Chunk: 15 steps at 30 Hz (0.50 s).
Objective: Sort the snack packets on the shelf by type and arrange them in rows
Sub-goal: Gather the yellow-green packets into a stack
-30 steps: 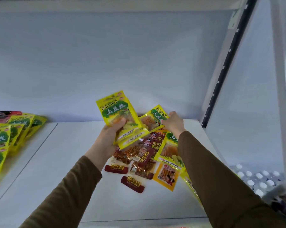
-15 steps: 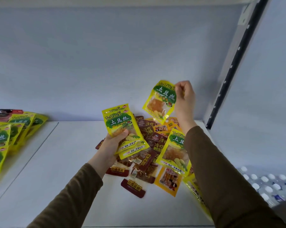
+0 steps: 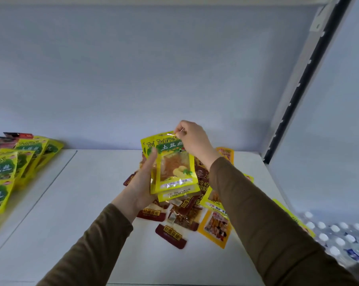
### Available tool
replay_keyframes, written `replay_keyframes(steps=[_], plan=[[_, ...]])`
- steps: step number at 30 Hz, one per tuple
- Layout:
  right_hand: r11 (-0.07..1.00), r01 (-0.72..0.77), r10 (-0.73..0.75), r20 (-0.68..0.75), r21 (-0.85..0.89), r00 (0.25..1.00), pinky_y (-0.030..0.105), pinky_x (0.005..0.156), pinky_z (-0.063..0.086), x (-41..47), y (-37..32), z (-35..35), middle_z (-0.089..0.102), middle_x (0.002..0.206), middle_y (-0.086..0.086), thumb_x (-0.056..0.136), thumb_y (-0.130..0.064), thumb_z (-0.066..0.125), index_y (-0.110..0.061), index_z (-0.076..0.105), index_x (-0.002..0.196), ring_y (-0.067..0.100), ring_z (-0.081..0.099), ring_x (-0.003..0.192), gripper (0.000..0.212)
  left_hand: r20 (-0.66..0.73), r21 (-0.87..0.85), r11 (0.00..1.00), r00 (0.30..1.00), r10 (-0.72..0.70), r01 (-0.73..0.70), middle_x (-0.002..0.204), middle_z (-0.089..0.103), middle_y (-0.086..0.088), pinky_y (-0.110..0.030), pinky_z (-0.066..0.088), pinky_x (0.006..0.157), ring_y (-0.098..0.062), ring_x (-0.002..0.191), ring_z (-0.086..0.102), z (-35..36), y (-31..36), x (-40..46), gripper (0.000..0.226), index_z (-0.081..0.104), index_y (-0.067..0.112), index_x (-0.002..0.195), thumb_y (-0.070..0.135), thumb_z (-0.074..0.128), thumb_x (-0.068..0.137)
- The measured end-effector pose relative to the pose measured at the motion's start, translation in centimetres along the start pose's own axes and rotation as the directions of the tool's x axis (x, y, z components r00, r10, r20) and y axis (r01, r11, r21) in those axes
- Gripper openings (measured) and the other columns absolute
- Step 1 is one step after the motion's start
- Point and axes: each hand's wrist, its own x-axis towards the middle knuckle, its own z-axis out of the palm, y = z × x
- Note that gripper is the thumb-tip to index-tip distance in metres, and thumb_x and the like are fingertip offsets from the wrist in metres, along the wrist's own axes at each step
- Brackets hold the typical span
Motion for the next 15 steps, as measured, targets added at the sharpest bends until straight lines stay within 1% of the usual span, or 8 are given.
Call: replay_keyframes(steps=[2,3,4,6,8,10,12,15], plan=[[0.999,-0.038,0.038,-0.003,-0.008,0.999,0.026,0.066,0.038,-0.6,0.0,1.2,0.067,0.096,-0.007,0.102,-0.014,0.053,-0.017,0.064,0.092,0.006,0.057,0.077,0.016,-0.027,0.075,0.997,1.000,0.010,-0.008,0.124,0.072,-0.018,-0.057,0.059,0.080,-0.041,0.107,0.072,0.5,-0.2,-0.3,0.056,0.074,0.019,0.123,0.053,0.083,0.079],[0.999,-0.054,0.054,-0.012,0.005,0.998,0.025,0.066,0.038,-1.0,-0.1,1.5,0.067,0.098,-0.010,0.103,-0.015,0.052,-0.016,0.064,0.093,0.002,0.055,0.077,0.015,-0.059,0.080,0.997,0.998,0.020,-0.015,0.121,0.073,-0.019,-0.057,0.060,0.078,-0.040,0.101,0.074,0.6,-0.4,-0.5,0.056,0.073,0.016,0.124,0.043,0.087,0.077],[0.997,-0.070,0.071,-0.030,0.034,0.997,0.025,0.066,0.039,-1.5,-0.1,1.5,0.066,0.098,-0.013,0.103,-0.016,0.052,-0.015,0.064,0.095,-0.001,0.054,0.076,0.014,-0.094,0.073,0.997,0.995,0.037,-0.030,0.119,0.073,-0.019,-0.056,0.061,0.077,-0.039,0.098,0.075,0.7,-0.6,-0.6,0.057,0.069,0.012,0.129,0.034,0.086,0.079],[0.988,-0.101,0.113,-0.100,0.114,0.989,0.031,0.075,0.046,-3.1,-0.1,1.1,0.063,0.102,-0.012,0.104,-0.020,0.053,-0.016,0.063,0.104,0.004,0.057,0.084,0.012,-0.150,0.064,0.996,0.986,0.070,-0.061,0.119,0.073,-0.020,-0.058,0.060,0.081,-0.037,0.097,0.074,0.7,-0.9,-0.9,0.055,0.062,0.007,0.135,0.024,0.080,0.086],[0.982,-0.110,0.137,-0.179,0.153,0.974,0.033,0.086,0.048,-5.4,0.0,0.3,0.062,0.116,-0.004,0.103,-0.026,0.054,-0.015,0.060,0.118,0.009,0.059,0.092,0.019,-0.163,0.059,0.995,0.983,0.086,-0.078,0.116,0.074,-0.019,-0.058,0.061,0.079,-0.037,0.095,0.074,0.7,-1.2,-1.4,0.050,0.064,0.008,0.133,0.022,0.077,0.087],[0.982,-0.123,0.153,-0.220,0.145,0.963,0.033,0.087,0.048,-8.1,0.3,-0.5,0.057,0.124,-0.001,0.103,-0.033,0.054,-0.016,0.056,0.126,0.012,0.061,0.094,0.029,-0.167,0.070,0.993,0.980,0.104,-0.094,0.109,0.076,-0.015,-0.049,0.062,0.070,-0.033,0.087,0.076,1.0,-1.7,-2.0,0.045,0.069,0.012,0.126,0.022,0.078,0.083],[0.983,-0.142,0.167,-0.237,0.118,0.957,0.034,0.089,0.050,-10.7,0.5,-1.5,0.056,0.124,-0.001,0.103,-0.036,0.053,-0.018,0.055,0.128,0.012,0.061,0.098,0.031,-0.174,0.117,0.988,0.978,0.118,-0.099,0.108,0.077,-0.013,-0.043,0.062,0.065,-0.029,0.084,0.077,1.6,-2.3,-2.8,0.047,0.070,0.015,0.124,0.026,0.080,0.079],[0.983,-0.186,0.180,-0.252,0.000,0.951,0.040,0.099,0.047,-14.5,1.4,-3.1,0.056,0.130,0.001,0.103,-0.034,0.054,-0.018,0.055,0.131,0.019,0.056,0.116,0.032,-0.122,0.175,0.978,0.984,0.133,-0.111,0.110,0.077,-0.014,-0.047,0.062,0.065,-0.031,0.087,0.077,3.2,-3.2,-3.8,0.046,0.071,0.019,0.124,0.027,0.080,0.080]])
